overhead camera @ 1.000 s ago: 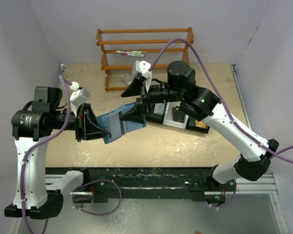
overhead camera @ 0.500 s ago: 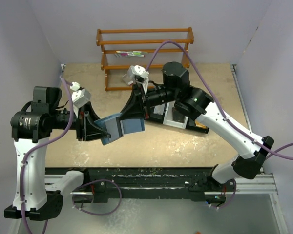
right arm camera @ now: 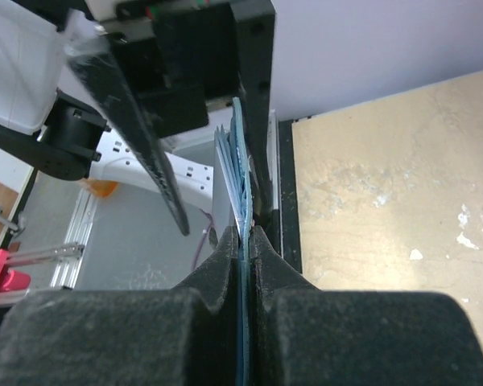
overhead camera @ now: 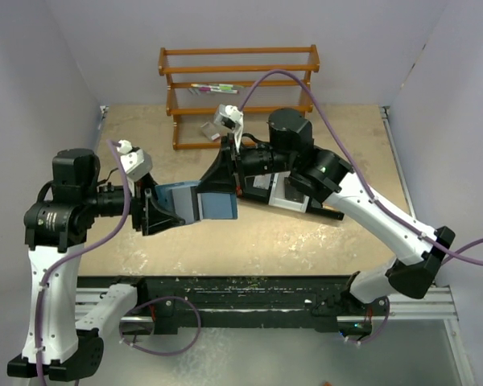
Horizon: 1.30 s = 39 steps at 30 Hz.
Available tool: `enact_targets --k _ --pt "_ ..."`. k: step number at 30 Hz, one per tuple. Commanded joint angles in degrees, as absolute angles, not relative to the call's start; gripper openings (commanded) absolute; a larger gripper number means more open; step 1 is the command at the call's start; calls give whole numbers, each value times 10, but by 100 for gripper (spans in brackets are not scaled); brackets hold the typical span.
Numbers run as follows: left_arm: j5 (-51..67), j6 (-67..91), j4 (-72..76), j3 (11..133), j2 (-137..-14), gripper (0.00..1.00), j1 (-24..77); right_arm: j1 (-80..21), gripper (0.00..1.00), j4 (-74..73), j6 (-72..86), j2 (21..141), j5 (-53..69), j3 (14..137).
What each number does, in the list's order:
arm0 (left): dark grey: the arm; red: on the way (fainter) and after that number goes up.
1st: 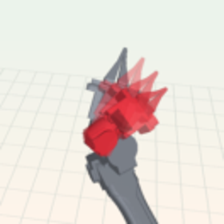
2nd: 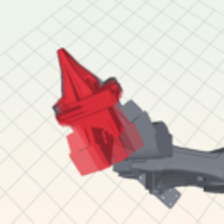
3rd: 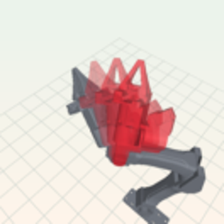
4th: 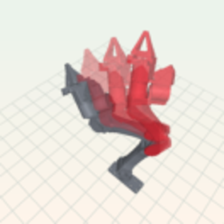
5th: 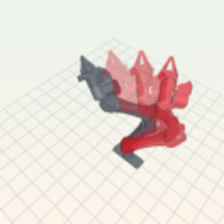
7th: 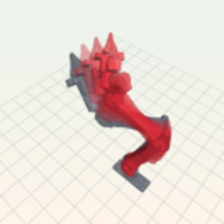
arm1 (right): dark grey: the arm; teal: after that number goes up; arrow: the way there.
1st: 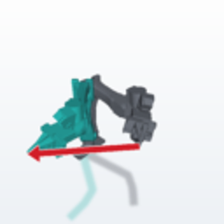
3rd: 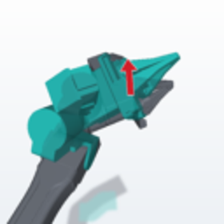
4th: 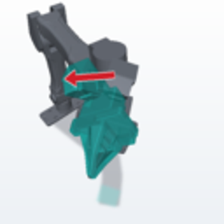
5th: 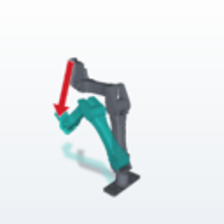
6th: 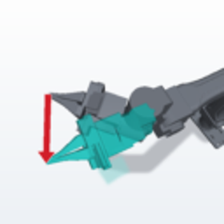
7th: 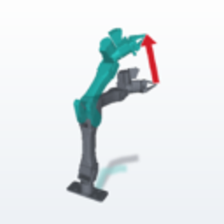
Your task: Take the credit cards out of the card holder
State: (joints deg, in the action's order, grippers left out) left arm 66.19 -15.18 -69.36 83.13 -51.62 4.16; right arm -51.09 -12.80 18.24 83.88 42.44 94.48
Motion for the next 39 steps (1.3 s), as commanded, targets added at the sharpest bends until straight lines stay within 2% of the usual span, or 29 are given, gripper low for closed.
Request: enact_targets --k 1,7,9,10,13,16,18,21,23,27,28,29,31,34,36,39 --pt "672 -115 -660 810 -524 57 42 -512 0 -63 223 802 394 939" --pt "777 -62 -648 808 -547 36 42 -512 0 4 266 766 430 891" --pt "821 -38 -645 808 -560 35 42 -512 0 8 269 762 428 885" --pt "840 -25 -642 807 -566 38 42 -512 0 9 269 761 425 884" --pt "862 -6 -636 812 -574 55 42 -512 0 0 271 758 408 881" --pt "847 22 -604 805 -564 65 42 -512 0 2 277 759 393 881" --pt "838 68 -556 791 -552 68 42 -512 0 1 281 760 384 883" --pt "822 130 -487 772 -535 67 42 -512 0 -2 281 759 371 882" --pt "810 136 -480 770 -533 59 42 -512 0 -3 281 757 365 880" --pt "788 135 -488 767 -540 22 42 -512 0 9 297 749 370 861" --pt "790 134 -490 767 -542 16 41 -512 0 15 305 747 381 855" --pt "795 136 -491 766 -544 13 41 -512 4 18 308 747 392 852" --pt "808 144 -488 765 -546 11 42 -512 17 18 307 747 399 849" --pt "821 155 -480 765 -546 10 41 -510 50 18 307 743 395 845" --pt "825 158 -478 765 -543 10 41 -503 60 14 313 729 356 843" --pt "820 159 -478 765 -543 10 41 -499 66 19 335 687 276 842"
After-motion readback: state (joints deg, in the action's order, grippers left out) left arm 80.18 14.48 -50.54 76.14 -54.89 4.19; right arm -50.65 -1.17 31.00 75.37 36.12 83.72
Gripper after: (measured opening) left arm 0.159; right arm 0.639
